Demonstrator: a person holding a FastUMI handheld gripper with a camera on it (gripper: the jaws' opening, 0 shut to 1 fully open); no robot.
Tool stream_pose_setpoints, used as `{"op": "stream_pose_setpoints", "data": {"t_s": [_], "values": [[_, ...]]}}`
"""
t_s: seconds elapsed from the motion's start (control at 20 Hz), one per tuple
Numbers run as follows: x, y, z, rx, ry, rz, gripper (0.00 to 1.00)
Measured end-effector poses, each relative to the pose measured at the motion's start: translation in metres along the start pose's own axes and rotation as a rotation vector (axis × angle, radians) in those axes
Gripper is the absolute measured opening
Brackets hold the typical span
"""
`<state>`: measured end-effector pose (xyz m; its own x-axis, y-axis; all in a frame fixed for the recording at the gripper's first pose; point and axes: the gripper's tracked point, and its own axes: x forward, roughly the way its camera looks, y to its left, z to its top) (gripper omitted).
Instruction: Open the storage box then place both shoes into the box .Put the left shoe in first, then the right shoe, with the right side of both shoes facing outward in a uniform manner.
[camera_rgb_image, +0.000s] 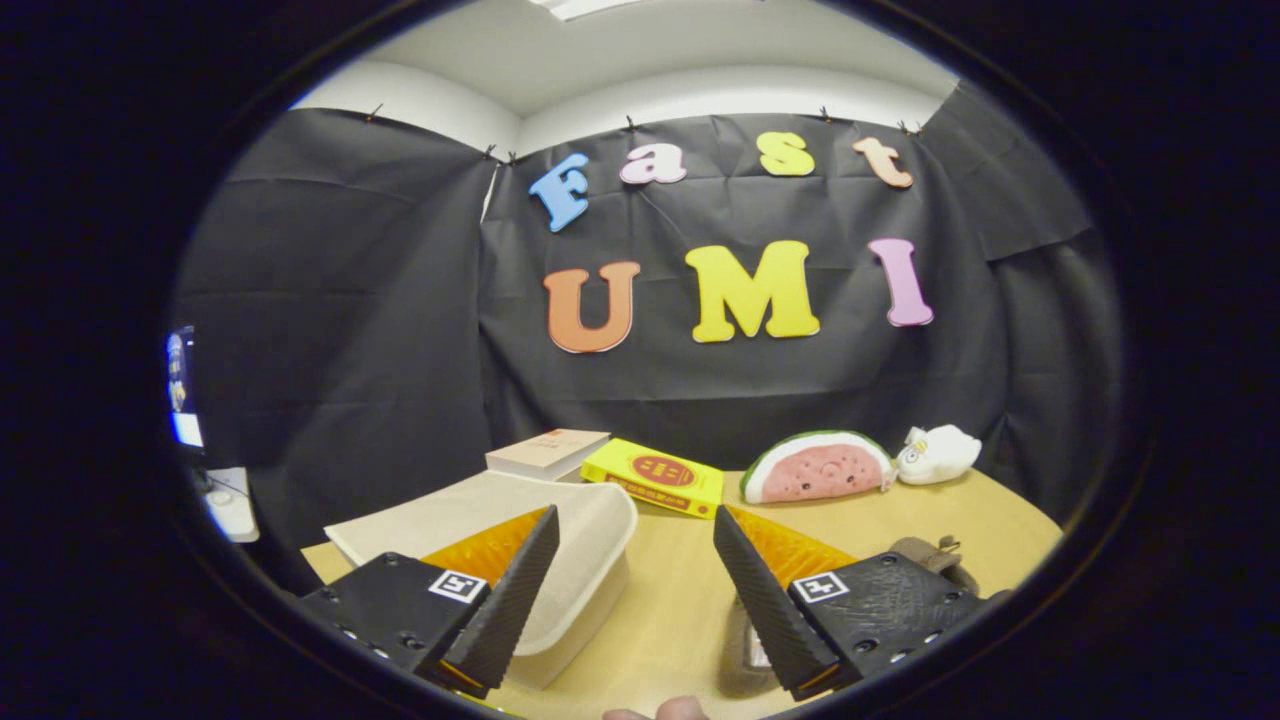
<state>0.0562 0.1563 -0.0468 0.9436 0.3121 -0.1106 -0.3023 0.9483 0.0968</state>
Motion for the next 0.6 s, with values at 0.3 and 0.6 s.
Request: {"op": "stream_pose_setpoints", "data": {"t_s": [0.3, 0.6], "values": [[0.028, 0.021, -0.027, 0.103, 0.057, 0.077, 0.96], [0.034, 0.040, -0.051, 0.266, 0.119, 0.180, 0.96]]}}
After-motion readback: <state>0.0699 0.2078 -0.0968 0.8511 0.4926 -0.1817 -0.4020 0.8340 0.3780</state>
